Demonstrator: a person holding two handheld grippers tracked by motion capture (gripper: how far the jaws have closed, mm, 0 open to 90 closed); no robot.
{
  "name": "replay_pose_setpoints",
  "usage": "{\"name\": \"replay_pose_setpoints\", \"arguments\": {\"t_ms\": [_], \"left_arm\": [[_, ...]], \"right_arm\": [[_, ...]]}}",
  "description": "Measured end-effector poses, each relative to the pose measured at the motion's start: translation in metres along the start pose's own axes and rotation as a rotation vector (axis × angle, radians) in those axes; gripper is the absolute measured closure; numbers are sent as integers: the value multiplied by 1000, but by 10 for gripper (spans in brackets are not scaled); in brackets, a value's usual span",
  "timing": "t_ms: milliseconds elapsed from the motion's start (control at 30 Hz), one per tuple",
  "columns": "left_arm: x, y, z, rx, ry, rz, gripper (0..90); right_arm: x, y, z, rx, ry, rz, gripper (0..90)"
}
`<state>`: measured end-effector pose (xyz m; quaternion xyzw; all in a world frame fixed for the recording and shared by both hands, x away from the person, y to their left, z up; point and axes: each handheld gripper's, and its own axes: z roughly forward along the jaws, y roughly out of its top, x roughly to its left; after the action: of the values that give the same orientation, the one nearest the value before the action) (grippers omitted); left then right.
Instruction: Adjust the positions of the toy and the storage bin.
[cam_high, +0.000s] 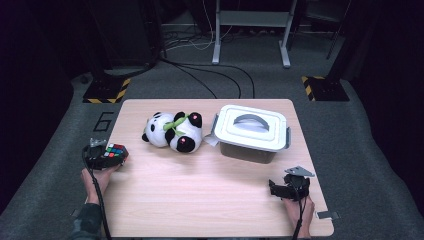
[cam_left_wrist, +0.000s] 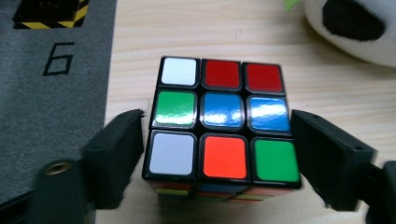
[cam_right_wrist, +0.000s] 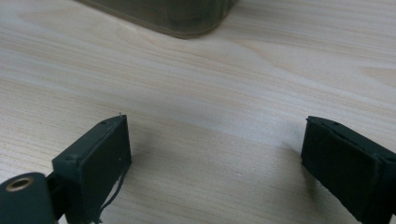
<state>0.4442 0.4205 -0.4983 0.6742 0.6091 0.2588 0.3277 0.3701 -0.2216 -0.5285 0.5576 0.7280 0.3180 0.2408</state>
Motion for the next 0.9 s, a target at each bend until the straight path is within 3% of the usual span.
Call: {"name": "replay_pose_setpoints", "arguments": {"t_ms": [200,333,400,533,700,900], "left_arm": [[-15,12,-20,-51,-17,53,142],[-33,26,-32,-91,-41,92,149],[-42,31,-35,-98,-31,121,148],[-48,39,-38,-117,-36,128,148],[-57,48,-38,-118,-82,143,143],[-78,66,-33,-112,-163,178,116]], "right_arm": [[0,0,0,0,0,0,74],[0,0,0,0,0,0,74],[0,0,0,-3,-1,-4,74],[0,0,0,0,0,0,74],[0,0,0,-1,0,-1,74],[0,0,0,0,0,0,74]]}}
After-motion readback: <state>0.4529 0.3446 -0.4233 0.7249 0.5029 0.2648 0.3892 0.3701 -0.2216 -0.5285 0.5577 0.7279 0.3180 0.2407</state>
